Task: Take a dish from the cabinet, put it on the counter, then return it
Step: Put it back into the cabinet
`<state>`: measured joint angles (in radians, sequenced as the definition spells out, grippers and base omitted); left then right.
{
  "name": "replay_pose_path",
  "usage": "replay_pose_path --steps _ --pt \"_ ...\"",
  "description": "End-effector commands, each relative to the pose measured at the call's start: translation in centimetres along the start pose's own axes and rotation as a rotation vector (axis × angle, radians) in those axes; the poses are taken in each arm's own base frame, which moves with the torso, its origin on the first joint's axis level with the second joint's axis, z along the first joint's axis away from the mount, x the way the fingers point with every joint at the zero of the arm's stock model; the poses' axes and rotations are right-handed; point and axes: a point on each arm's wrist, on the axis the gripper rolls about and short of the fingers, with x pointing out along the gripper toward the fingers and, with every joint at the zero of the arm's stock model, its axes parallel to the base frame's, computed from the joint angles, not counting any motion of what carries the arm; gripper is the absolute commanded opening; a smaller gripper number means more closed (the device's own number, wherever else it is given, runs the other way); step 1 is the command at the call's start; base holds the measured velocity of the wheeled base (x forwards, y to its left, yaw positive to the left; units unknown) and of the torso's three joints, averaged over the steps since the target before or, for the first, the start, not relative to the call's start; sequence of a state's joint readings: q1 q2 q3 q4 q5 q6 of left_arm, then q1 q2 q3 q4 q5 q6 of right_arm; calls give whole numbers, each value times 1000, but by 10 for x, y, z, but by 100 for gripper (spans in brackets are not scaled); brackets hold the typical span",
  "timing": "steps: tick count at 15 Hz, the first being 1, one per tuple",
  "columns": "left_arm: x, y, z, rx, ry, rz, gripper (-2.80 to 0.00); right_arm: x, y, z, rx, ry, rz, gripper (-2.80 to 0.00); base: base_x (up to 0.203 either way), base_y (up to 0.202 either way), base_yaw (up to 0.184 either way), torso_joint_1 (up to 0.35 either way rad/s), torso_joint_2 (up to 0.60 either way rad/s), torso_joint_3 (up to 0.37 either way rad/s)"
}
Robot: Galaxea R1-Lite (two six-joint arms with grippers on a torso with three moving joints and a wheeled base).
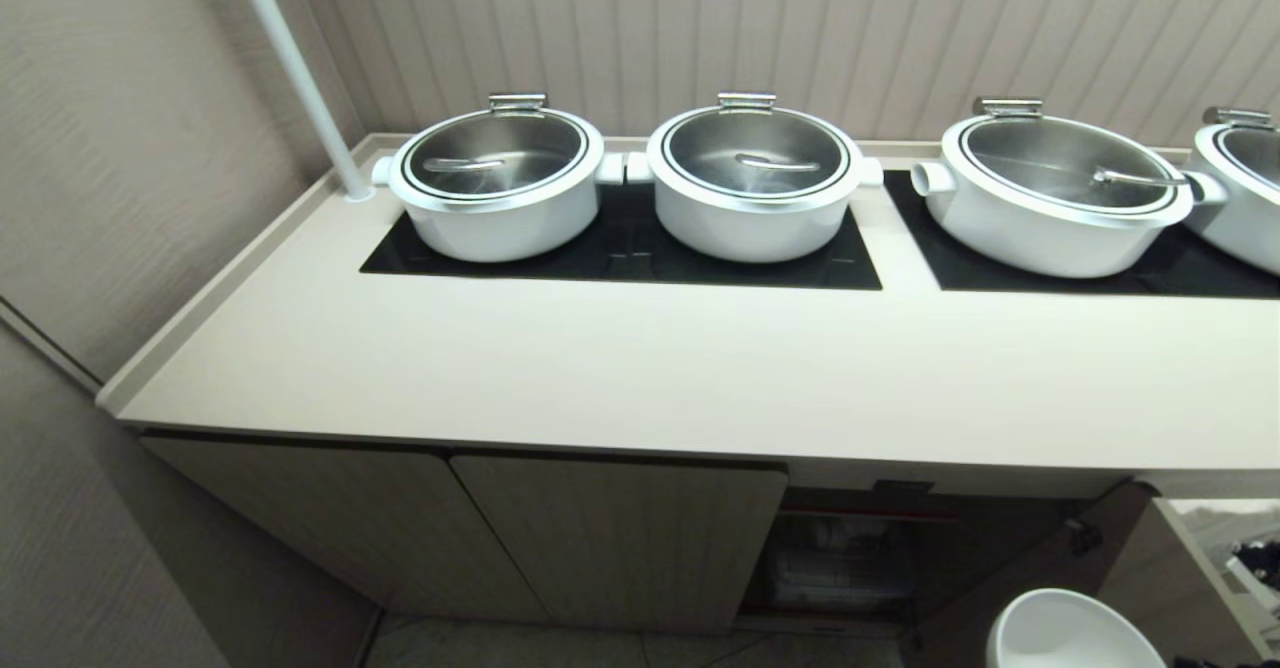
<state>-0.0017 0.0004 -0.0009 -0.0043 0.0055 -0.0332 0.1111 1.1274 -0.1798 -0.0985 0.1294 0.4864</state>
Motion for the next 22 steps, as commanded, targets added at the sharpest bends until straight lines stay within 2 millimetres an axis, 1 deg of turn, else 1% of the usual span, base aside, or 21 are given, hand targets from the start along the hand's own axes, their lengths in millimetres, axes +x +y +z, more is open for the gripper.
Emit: replay_pose_path --steps 1,22 --pt "0 0 0 -1 0 1 -280 0 0 0 4 1 1 -280 0 0 0 -70 149 67" --pt "0 0 0 -1 -1 1 -280 1 -1 -1 17 1 -13 -280 0 0 0 -68 145 76"
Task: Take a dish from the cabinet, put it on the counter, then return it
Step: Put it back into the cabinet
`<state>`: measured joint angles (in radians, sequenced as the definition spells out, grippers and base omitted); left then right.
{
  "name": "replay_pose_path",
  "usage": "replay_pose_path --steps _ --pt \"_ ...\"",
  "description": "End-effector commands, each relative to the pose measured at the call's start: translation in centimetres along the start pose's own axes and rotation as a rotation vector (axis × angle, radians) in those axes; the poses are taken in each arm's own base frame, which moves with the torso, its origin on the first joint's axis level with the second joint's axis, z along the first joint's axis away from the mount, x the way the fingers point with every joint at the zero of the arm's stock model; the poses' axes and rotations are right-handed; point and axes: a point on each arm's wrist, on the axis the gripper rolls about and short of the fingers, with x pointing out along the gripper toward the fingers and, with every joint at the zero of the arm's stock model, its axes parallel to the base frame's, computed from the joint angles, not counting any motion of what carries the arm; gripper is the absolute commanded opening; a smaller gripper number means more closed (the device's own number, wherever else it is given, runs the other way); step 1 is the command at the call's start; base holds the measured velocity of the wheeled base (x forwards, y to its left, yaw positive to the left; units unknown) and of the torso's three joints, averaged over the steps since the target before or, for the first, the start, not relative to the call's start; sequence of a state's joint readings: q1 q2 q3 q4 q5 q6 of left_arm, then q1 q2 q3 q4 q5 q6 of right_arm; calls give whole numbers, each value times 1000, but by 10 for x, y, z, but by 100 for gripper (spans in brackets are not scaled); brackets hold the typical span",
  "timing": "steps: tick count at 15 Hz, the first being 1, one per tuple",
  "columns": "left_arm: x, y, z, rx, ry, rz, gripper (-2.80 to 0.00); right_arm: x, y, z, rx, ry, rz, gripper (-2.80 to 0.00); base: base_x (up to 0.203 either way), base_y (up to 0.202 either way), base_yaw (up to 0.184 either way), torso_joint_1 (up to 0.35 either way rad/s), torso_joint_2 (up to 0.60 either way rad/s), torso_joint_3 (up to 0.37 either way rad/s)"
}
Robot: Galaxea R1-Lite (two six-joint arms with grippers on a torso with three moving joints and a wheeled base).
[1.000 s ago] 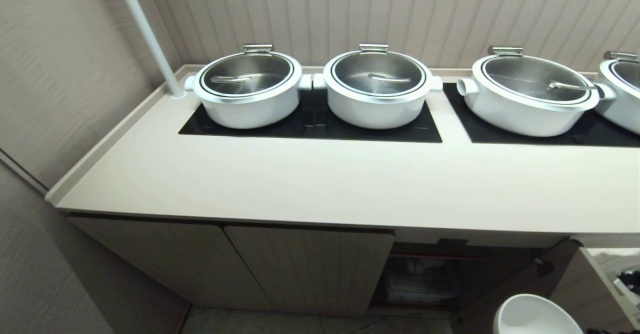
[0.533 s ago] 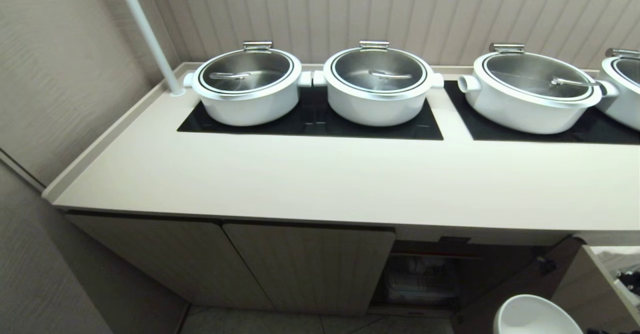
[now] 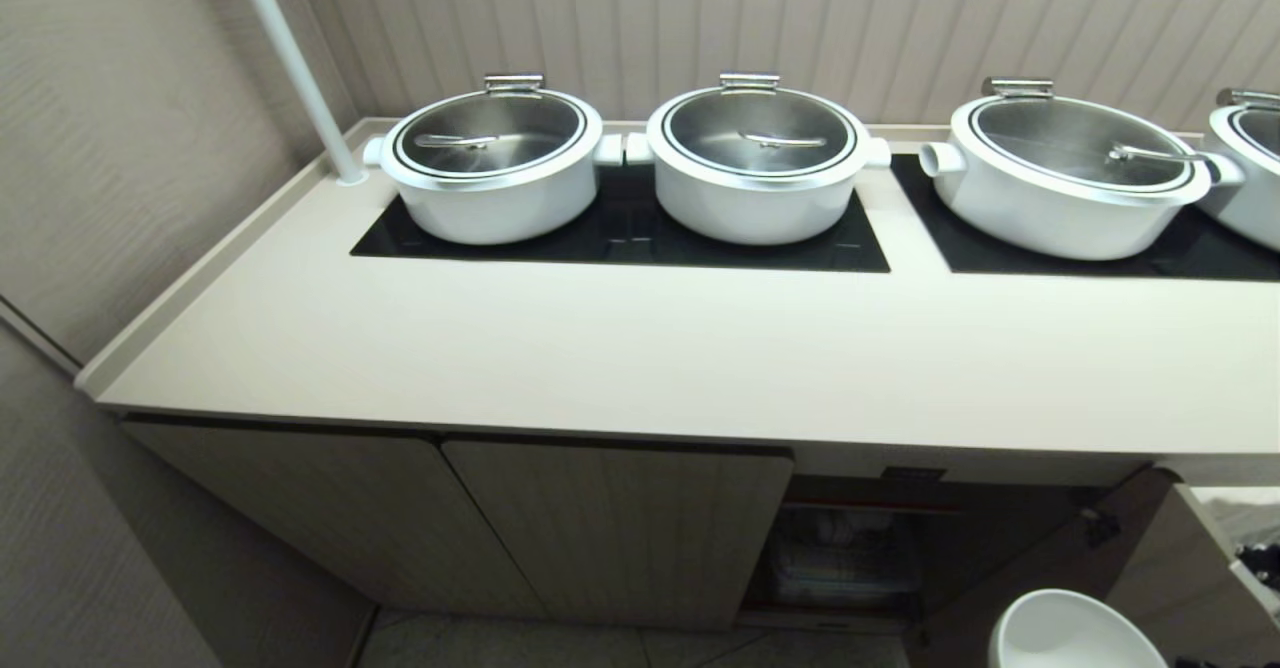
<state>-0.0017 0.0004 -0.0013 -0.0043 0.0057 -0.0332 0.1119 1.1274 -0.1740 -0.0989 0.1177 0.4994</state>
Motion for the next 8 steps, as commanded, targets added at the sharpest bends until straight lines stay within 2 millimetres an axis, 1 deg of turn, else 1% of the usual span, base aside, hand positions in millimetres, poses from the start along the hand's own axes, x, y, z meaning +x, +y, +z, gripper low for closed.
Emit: replay_pose_path --steps 1,5,8 --pt "0 0 0 -1 0 0 -280 0 0 0 4 2 0 -280 0 0 0 -76 159 90" --pt "0 0 0 -1 -1 0 -280 0 0 0 6 2 -2 -280 0 0 0 -101 223 120" --pt "0 0 0 -1 0 1 -280 1 -1 -2 9 7 -5 -280 0 0 0 -136 292 159"
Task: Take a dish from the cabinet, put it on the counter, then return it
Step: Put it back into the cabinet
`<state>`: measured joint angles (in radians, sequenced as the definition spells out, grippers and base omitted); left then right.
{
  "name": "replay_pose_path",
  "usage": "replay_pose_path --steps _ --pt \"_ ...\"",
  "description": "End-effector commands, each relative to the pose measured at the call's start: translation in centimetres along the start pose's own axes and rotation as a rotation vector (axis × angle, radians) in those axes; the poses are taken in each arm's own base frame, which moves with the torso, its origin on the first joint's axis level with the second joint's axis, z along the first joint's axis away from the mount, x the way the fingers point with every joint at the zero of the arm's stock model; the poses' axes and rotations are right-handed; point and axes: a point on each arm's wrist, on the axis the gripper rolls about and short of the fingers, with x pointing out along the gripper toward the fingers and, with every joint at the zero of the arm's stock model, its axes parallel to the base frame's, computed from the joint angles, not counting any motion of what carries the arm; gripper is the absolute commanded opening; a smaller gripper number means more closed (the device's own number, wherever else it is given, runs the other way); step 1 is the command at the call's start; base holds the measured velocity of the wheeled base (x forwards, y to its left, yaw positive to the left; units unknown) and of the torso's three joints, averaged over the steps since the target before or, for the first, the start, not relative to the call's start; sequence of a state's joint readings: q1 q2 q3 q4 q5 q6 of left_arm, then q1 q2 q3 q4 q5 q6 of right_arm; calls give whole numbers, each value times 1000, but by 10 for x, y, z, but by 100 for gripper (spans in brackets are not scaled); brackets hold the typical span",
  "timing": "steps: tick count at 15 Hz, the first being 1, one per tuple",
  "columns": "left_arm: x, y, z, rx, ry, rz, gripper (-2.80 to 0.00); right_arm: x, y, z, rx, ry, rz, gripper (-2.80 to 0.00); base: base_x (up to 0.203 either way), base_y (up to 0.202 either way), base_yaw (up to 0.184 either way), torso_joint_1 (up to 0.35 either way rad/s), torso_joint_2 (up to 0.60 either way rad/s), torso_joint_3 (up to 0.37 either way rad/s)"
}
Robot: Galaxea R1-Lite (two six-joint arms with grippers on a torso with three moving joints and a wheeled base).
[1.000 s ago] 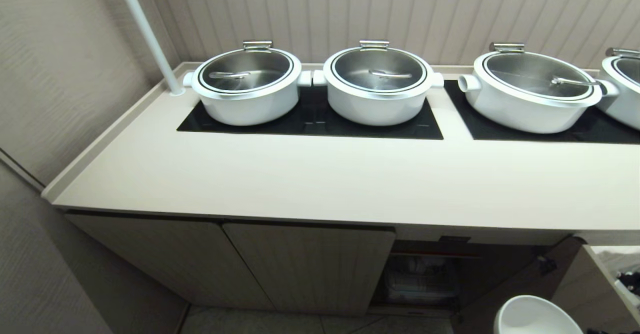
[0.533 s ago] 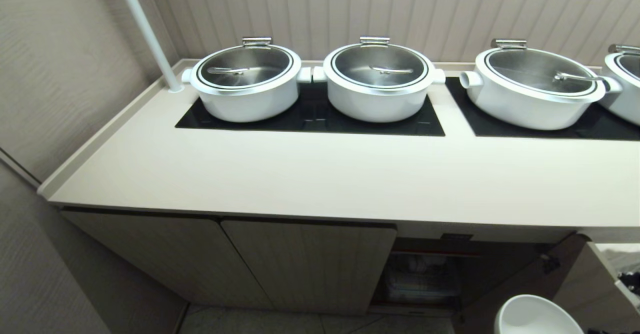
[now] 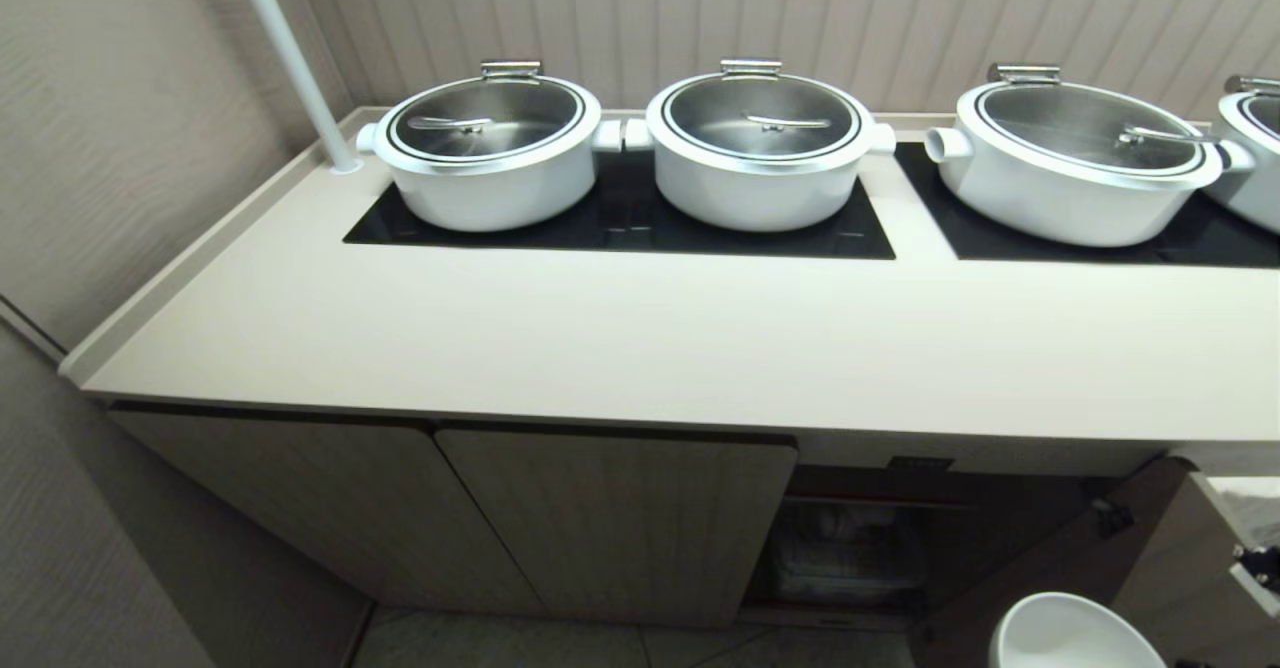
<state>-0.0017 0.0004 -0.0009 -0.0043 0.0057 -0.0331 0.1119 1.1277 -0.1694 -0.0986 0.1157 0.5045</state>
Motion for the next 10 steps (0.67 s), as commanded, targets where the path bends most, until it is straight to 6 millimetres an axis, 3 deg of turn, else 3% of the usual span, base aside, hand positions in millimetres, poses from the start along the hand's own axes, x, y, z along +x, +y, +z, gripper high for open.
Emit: replay_pose_path --steps 1,10 --pt "0 0 0 -1 -1 -1 -280 1 -1 -2 4 6 -4 -280 0 0 0 -154 320 159" --pt "0 0 0 -1 0 0 -280 1 -2 -2 4 3 -13 -280 0 0 0 -144 306 162"
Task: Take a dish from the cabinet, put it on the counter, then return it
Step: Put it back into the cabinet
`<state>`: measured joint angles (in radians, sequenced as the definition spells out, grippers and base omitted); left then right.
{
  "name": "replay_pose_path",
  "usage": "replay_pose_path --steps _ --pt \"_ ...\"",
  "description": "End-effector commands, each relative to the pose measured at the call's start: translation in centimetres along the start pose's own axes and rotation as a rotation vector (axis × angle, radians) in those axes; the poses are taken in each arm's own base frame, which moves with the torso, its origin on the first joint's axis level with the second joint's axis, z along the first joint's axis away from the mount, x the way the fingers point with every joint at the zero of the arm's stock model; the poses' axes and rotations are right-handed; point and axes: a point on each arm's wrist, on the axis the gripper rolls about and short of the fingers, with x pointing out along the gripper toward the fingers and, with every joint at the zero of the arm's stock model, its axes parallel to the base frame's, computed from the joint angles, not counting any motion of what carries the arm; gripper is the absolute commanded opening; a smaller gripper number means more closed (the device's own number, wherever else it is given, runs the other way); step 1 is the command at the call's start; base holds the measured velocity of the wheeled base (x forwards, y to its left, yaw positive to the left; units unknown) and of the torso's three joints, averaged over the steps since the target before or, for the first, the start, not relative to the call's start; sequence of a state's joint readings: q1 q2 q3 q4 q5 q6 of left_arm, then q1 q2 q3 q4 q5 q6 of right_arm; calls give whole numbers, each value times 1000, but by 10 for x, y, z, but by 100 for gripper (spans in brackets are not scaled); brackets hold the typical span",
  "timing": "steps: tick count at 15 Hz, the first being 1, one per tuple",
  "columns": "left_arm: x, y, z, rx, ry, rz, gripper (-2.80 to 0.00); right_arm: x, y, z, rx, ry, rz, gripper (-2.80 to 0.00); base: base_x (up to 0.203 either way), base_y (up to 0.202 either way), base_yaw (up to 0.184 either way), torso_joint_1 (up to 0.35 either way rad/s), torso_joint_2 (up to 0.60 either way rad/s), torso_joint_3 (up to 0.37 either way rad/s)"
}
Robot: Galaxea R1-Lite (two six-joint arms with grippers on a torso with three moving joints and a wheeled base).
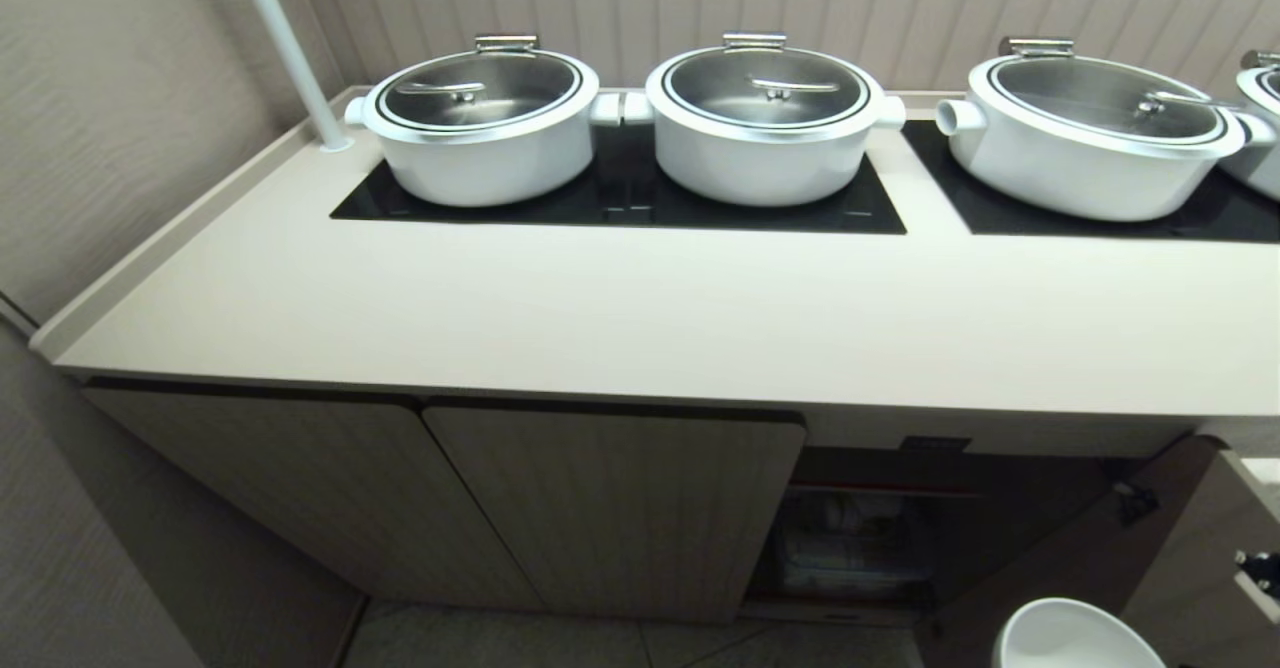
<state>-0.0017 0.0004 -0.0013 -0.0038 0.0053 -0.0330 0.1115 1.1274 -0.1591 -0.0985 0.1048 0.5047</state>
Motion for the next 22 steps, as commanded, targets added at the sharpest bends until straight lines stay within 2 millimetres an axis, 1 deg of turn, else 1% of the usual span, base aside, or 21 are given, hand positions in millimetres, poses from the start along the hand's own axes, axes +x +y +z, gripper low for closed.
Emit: replay_pose_path --steps 1,10,22 --pt "0 0 0 -1 0 1 -280 0 0 0 3 -1 2 -280 0 0 0 -140 310 173" --pt "0 0 0 -1 0 1 -280 1 1 1 1 0 1 -280 0 0 0 -154 346 189" --pt "0 0 0 -1 0 1 -280 1 0 -1 4 9 -4 -280 0 0 0 -228 531 295"
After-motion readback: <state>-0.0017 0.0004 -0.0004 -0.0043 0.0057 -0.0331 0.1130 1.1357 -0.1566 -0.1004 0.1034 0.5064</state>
